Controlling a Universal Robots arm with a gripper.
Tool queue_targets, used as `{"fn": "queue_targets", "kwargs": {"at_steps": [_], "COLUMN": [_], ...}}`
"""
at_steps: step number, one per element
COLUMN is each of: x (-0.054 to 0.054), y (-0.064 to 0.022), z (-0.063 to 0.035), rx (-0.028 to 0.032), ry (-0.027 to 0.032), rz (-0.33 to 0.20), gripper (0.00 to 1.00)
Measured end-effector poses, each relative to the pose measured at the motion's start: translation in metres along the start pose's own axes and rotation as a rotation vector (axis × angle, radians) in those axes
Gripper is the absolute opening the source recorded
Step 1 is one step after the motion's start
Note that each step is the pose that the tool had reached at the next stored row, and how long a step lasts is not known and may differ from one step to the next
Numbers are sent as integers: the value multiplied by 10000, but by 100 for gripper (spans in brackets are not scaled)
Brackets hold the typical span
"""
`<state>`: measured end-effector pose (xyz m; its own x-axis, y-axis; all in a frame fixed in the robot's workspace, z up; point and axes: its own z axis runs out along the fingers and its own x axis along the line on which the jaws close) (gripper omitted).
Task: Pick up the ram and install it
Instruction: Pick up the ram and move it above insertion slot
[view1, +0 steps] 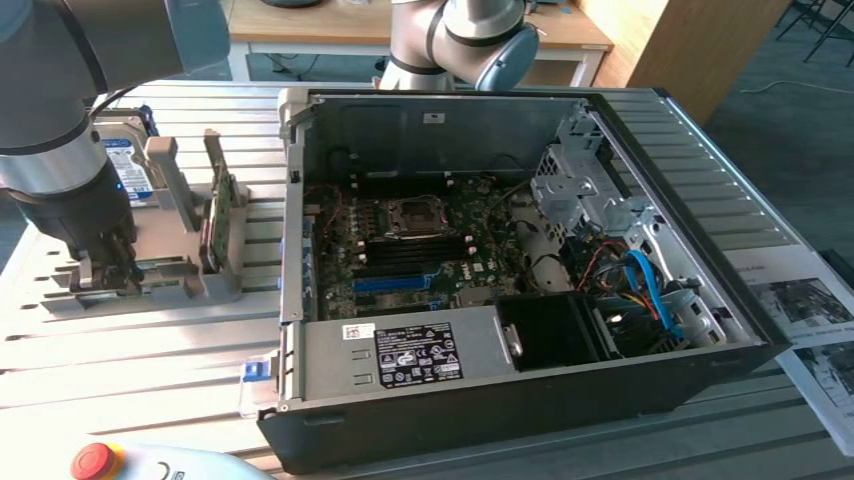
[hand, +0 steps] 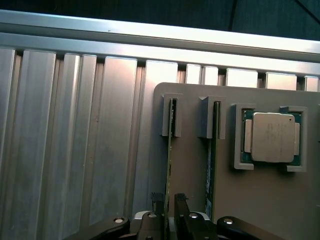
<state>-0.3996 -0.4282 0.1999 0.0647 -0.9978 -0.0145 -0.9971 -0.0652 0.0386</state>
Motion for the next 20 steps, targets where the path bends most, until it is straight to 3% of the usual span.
{"fn": "queue_targets", "kwargs": {"at_steps": [20], "x": [-1], "y": [0], "z": [-8], "rx": [1], "ry": [6], "rz": [0], "gripper": [23]}}
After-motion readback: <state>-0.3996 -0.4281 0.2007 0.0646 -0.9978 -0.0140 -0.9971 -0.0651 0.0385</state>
